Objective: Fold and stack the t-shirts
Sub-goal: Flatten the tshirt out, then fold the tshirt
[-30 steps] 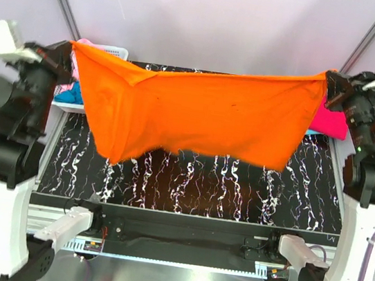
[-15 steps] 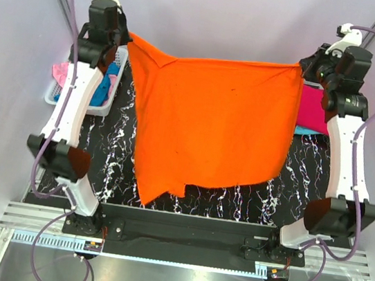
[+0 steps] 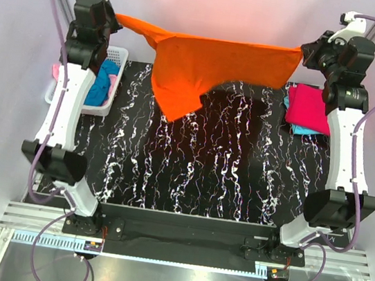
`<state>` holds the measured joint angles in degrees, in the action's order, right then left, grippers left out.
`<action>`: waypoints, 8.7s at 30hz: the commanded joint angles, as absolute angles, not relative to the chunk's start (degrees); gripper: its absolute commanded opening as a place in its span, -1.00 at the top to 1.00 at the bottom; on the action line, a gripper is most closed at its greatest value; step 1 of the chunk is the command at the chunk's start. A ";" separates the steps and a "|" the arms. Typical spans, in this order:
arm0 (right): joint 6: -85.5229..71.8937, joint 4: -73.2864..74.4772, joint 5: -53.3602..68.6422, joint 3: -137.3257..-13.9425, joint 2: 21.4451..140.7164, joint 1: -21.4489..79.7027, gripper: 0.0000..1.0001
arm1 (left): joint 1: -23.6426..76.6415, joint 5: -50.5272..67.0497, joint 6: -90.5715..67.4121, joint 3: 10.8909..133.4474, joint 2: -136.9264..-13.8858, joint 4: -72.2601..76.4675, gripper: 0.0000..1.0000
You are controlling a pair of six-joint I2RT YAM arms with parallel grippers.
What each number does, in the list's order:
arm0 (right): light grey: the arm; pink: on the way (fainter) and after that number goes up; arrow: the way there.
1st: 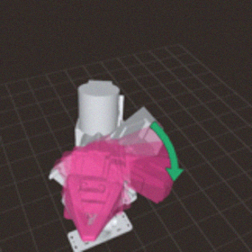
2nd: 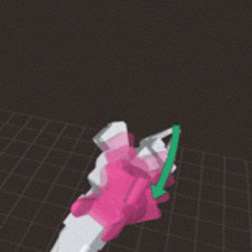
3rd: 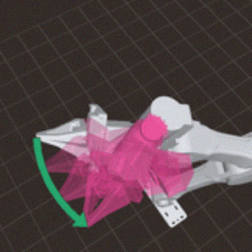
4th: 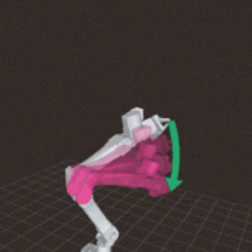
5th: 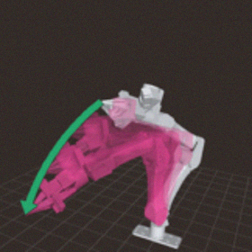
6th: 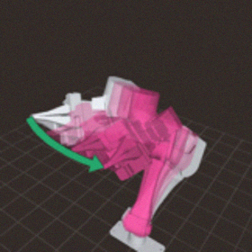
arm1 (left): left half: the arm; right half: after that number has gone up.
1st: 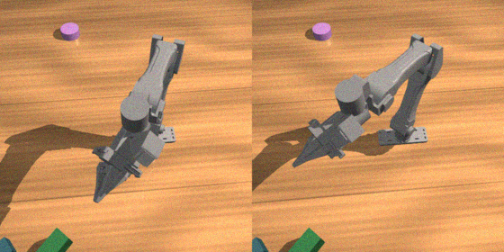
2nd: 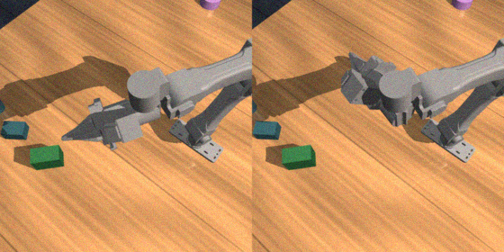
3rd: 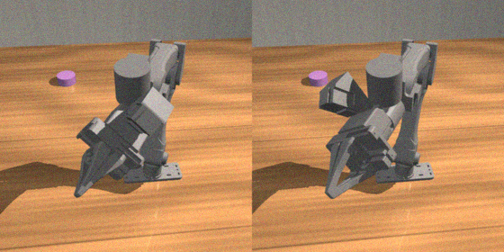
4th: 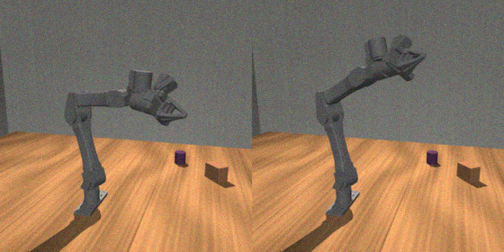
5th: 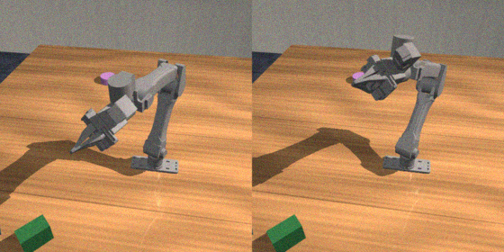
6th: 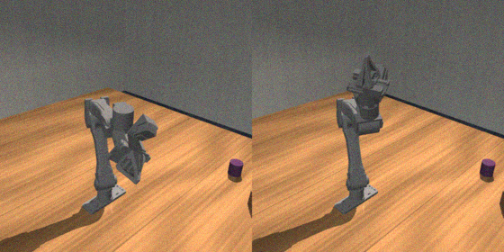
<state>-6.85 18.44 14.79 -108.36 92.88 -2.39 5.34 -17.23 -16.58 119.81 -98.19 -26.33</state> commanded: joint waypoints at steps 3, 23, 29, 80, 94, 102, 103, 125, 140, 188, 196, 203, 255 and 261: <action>-8.34 13.98 14.86 -95.83 83.24 -2.64 1.00 | 6.15 -19.16 -15.03 106.99 -84.57 -18.36 1.00; -32.25 34.45 5.55 -48.62 77.09 -2.55 1.00 | 24.52 -18.98 -48.33 44.94 -70.32 -35.77 1.00; -34.71 34.19 4.75 -41.93 74.27 -2.55 1.00 | 27.68 -19.51 -53.78 36.57 -63.82 -36.30 1.00; -39.03 32.08 -6.76 -53.34 77.51 -2.55 1.00 | 28.48 -35.24 -49.22 51.58 -60.89 -37.35 1.00; -37.09 29.54 -8.35 -67.32 91.84 -2.55 1.00 | 23.56 -34.54 -43.51 66.70 -81.37 -30.85 1.00; -37.09 27.34 -7.74 -71.36 98.96 -2.55 1.00 | 20.31 -34.81 -40.87 76.36 -90.61 -29.44 1.00; -37.09 26.99 -7.65 -71.63 99.40 -2.55 1.00 | 20.13 -34.72 -40.61 76.99 -92.01 -29.27 1.00; -34.28 25.49 -7.30 -73.66 100.37 -2.55 -0.21 | 18.11 -35.33 -33.93 63.02 -88.95 -4.13 0.24; -33.31 24.35 6.23 -61.44 94.57 -1.93 0.07 | 20.04 -16.09 -41.83 60.84 -87.63 -19.33 0.44; -41.75 34.80 4.84 -39.48 80.79 2.55 0.49 | 32.86 -21.09 -64.77 33.84 -65.14 -47.36 1.00; -37.63 41.48 0.35 -45.07 69.88 3.25 0.54 | 34.80 -23.55 -62.50 38.92 -54.32 -48.87 0.92; -28.31 33.95 8.25 -49.74 66.88 5.62 0.30 | 34.80 -26.72 -56.87 51.84 -66.41 -47.11 0.74; -33.93 28.83 8.00 -47.37 72.77 16.96 0.40 | 29.27 -6.59 -50.19 62.75 -97.73 -29.27 0.32; -33.84 28.83 8.00 -46.85 72.16 17.05 0.40 | 29.53 -5.63 -50.01 63.63 -99.14 -28.39 0.47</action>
<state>-33.47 29.76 9.47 -47.31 74.24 16.51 29.28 -6.85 -49.89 62.83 -98.74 -29.98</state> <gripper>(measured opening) 0.305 0.280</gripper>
